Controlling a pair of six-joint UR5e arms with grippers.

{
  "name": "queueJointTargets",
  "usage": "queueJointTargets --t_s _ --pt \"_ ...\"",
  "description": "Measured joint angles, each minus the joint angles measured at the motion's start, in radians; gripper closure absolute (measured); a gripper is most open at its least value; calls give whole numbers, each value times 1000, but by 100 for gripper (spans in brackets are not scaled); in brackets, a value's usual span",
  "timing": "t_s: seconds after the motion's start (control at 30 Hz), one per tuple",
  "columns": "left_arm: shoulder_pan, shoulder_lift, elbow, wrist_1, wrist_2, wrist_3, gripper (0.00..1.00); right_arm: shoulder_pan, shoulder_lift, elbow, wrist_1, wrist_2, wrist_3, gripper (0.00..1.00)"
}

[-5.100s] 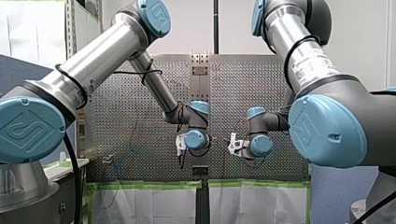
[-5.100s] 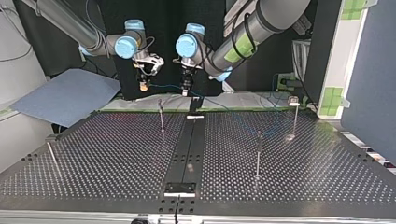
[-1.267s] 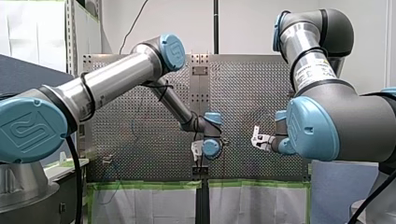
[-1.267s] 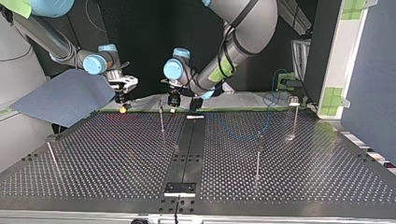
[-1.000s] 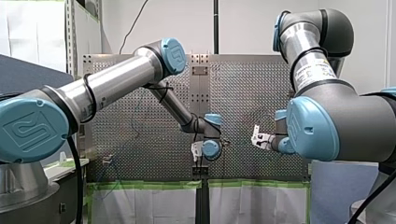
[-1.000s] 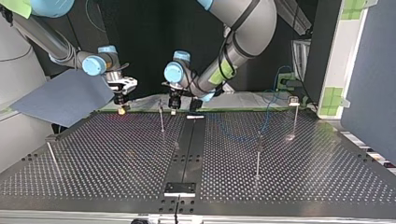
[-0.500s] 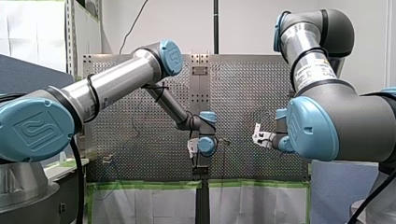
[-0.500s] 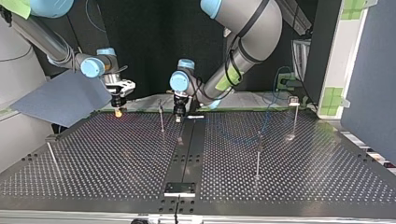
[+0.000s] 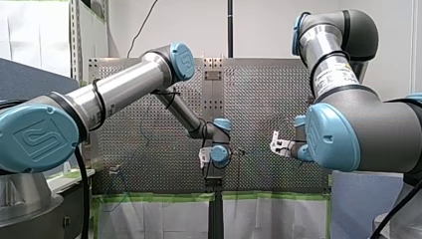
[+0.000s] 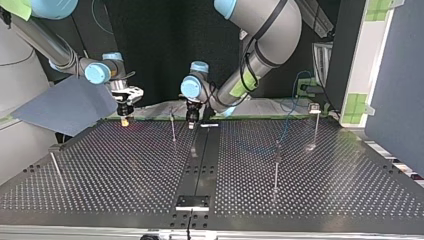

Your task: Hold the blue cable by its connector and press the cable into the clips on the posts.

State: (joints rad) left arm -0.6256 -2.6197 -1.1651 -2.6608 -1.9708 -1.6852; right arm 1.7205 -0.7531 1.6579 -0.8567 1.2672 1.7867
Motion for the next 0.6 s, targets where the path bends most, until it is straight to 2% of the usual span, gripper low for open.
queueJointTargets --t_s 0.33,0.6 --pt "-8 8 0 -85 -70 78 0 -3 0 -3 3 0 8 100" --pt "-45 62 0 -151 -86 56 0 -3 0 -5 16 -2 15 100"
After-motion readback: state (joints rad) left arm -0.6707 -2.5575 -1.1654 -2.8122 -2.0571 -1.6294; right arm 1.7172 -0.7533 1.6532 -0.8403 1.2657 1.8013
